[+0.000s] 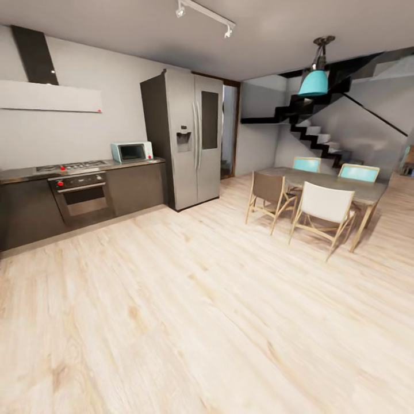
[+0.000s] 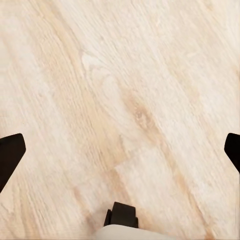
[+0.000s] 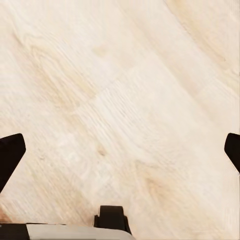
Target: Pick up the poster from the kitchen countertop and hang it on one of the wall nails in the kitchen.
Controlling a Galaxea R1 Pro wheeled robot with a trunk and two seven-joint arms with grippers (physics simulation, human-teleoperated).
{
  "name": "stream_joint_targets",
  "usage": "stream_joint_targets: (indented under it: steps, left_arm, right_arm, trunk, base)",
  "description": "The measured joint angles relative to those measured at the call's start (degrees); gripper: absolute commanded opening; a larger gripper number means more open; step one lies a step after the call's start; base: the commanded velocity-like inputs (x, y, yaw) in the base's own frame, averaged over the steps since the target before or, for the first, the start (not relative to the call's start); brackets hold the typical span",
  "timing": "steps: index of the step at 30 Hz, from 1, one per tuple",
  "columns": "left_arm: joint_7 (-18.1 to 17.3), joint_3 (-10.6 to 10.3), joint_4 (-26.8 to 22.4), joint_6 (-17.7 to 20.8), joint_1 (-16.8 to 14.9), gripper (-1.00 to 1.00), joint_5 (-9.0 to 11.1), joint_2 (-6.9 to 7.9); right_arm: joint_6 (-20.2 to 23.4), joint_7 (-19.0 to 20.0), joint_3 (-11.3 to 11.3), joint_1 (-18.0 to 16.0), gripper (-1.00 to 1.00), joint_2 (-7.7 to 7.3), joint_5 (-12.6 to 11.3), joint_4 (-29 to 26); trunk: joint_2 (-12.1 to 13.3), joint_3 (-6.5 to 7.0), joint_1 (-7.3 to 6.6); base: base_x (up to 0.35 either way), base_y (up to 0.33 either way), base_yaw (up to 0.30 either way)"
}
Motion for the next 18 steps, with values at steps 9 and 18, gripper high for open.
stream_joint_targets:
  steps: [9,18]
  left_arm:
    - [0.00,0.17,-0.01,0.05,0.00,1.00,0.01,0.00]
    - [0.00,0.17,-0.02,0.05,0.00,1.00,0.01,0.00]
  right_arm:
    - [0.00,0.16,2.59,0.01,1.00,-0.34,-0.01,0.15]
    - [-0.09,-0.27,2.81,0.00,1.00,-0.04,-0.03,0.06]
  trunk:
    - [0.00,-0.02,-0.01]
    - [0.00,-0.23,-0.01]
  base:
    - [0.288,-0.162,0.021]
    - [0.314,-0.127,0.161]
